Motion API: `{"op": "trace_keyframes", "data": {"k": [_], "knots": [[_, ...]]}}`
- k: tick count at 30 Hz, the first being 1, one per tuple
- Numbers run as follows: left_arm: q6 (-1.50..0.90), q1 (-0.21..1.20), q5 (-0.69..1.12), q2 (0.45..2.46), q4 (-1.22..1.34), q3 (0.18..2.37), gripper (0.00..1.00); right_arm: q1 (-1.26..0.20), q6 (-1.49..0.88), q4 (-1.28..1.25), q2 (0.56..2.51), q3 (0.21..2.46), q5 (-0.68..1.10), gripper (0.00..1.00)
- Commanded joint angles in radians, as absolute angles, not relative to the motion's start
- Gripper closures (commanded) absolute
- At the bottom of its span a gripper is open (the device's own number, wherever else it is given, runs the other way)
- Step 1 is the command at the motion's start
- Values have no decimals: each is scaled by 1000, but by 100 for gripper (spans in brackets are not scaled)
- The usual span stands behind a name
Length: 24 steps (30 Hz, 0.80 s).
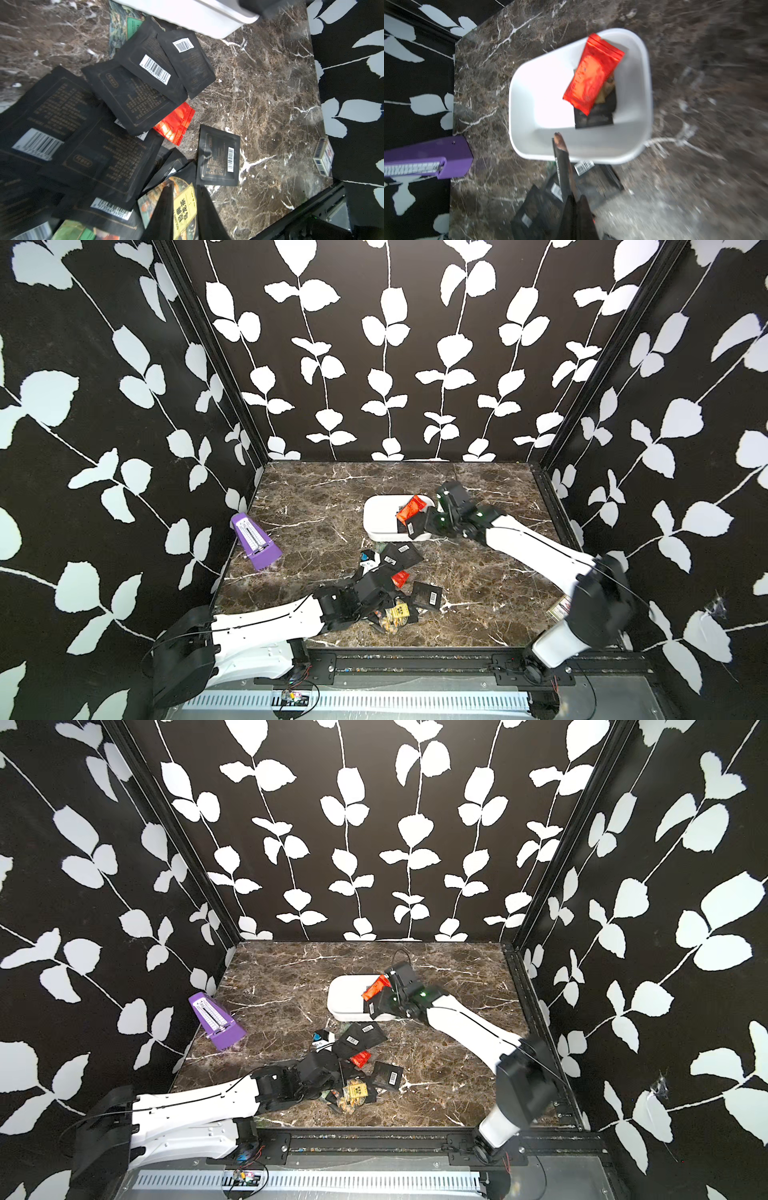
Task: Put the tea bags into the storage box
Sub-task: Place the tea bag in the storage box.
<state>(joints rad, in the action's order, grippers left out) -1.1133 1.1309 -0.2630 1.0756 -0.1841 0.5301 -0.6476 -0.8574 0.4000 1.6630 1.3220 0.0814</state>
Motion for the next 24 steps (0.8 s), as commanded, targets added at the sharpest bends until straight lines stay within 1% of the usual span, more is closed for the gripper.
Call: {"op": "trace_keyframes", "data": {"k": [1,6,9,10,12,13,14,16,19,22,24], "knots": [[-1114,1127,-252,1060,-162,512,80,-631,-843,333,1774,1450,120,100],[-1104,1127,-233,1062,-149,515,80,-621,-843,341,1909,1568,117,100],[-1102,1127,-228,1063,-147,516,79,-612,-835,382,1969,1632,117,100],[-1101,1127,-224,1062,-147,516,78,-608,-829,399,1983,1647,114,90],[-1100,1127,-222,1060,-148,518,76,-599,-815,436,1990,1667,101,63],[-1097,1127,-218,1059,-149,520,76,-593,-803,453,1980,1668,97,55],[-1096,1127,-218,1058,-150,522,76,-588,-793,463,1968,1664,93,50],[-1091,1127,-216,1059,-152,529,76,-580,-764,481,1913,1633,70,46],[-1076,1127,-207,1074,-147,551,77,-575,-722,504,1794,1562,41,44],[-1058,1127,-189,1113,-150,589,85,-575,-709,515,1654,1452,43,44],[-1047,1127,-179,1140,-169,619,88,-575,-714,515,1542,1356,67,44]]}}
